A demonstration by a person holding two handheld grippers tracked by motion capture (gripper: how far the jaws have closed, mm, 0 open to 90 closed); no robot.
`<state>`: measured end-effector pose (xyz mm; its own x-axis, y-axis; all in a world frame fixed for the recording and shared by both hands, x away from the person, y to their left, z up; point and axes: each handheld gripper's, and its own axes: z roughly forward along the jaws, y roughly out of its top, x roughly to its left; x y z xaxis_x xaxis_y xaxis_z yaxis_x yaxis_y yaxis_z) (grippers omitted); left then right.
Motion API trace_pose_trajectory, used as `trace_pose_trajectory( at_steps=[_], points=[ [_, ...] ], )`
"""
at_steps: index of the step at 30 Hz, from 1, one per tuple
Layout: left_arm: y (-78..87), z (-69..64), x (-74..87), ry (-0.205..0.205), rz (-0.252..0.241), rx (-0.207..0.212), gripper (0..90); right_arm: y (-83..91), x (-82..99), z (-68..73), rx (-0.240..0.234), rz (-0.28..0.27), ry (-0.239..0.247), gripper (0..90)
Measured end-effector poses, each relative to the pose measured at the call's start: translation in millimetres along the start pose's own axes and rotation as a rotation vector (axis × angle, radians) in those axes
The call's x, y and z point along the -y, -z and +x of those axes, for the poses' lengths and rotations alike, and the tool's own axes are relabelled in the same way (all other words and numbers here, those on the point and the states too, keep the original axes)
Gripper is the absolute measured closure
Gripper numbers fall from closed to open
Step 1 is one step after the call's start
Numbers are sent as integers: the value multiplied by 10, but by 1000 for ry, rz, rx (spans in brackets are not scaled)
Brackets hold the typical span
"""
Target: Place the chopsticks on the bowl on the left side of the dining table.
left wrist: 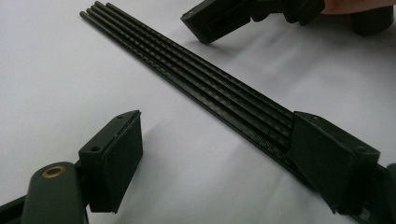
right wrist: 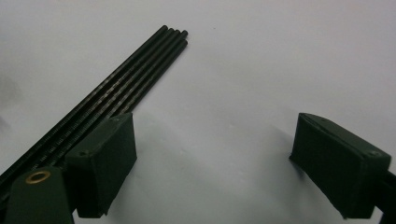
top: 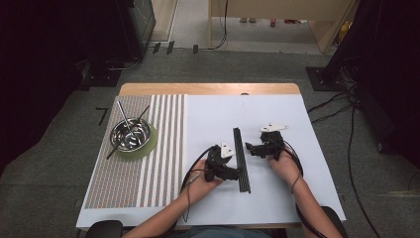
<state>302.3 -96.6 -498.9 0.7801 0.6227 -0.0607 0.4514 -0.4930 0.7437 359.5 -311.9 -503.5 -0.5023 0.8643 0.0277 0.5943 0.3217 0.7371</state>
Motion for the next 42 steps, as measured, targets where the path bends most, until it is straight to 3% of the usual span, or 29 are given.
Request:
trace_pose_trajectory(
  at_steps=[11,30,33,42],
  points=[
    [17,11,14,1,1,8,187,0,0,0,0,-1,0,136],
    [71,55,56,-51,12,23,210,0,0,1,0,0,-1,136],
    [74,44,62,-68,11,3,249,0,0,1,0,0,-1,136],
    [107,99,48,-56,20,-2,367,0,0,0,0,0,1,136]
  ],
)
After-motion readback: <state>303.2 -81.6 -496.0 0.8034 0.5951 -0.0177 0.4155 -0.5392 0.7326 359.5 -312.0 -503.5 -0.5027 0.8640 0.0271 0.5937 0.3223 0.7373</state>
